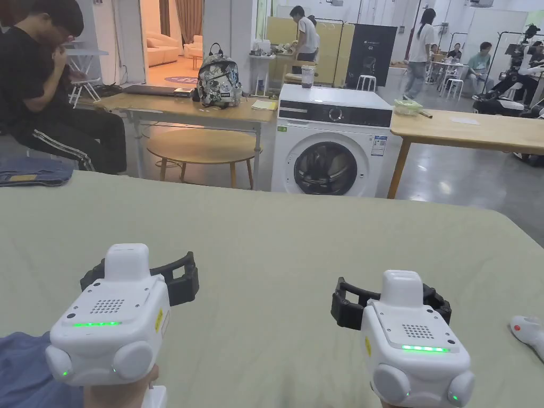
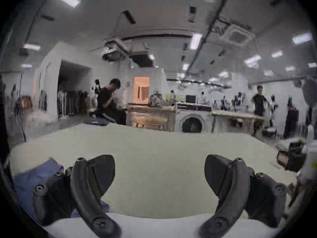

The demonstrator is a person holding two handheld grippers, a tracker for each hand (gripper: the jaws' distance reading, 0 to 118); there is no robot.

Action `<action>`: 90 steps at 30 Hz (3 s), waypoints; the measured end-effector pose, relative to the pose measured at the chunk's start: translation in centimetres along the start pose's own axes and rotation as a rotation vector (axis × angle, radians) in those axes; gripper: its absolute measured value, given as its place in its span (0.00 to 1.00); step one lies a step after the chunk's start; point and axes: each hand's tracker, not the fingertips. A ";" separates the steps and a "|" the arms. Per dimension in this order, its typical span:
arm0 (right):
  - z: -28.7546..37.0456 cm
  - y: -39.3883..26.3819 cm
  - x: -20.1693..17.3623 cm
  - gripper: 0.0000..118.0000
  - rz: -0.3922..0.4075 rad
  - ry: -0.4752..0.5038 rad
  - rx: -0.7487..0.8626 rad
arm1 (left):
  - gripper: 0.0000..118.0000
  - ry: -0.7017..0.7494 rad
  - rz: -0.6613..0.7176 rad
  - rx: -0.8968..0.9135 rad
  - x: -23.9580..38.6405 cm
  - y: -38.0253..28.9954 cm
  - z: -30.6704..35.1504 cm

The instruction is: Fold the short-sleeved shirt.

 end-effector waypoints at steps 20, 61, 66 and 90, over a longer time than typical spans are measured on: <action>-1.3 -1.4 1.4 1.00 0.017 -0.052 0.010 | 0.90 0.050 -0.162 0.032 1.8 0.7 0.9; 0.1 0.4 -4.4 0.00 0.054 0.029 -0.001 | 0.00 0.187 -0.179 -0.042 -6.9 1.6 2.6; -0.3 0.0 -8.9 0.00 0.075 0.115 -0.019 | 0.00 0.344 -0.177 -0.090 -11.8 2.9 5.2; -1.9 -4.0 -18.2 0.00 0.165 0.319 -0.142 | 0.02 0.319 0.040 -0.783 -28.7 -2.0 3.9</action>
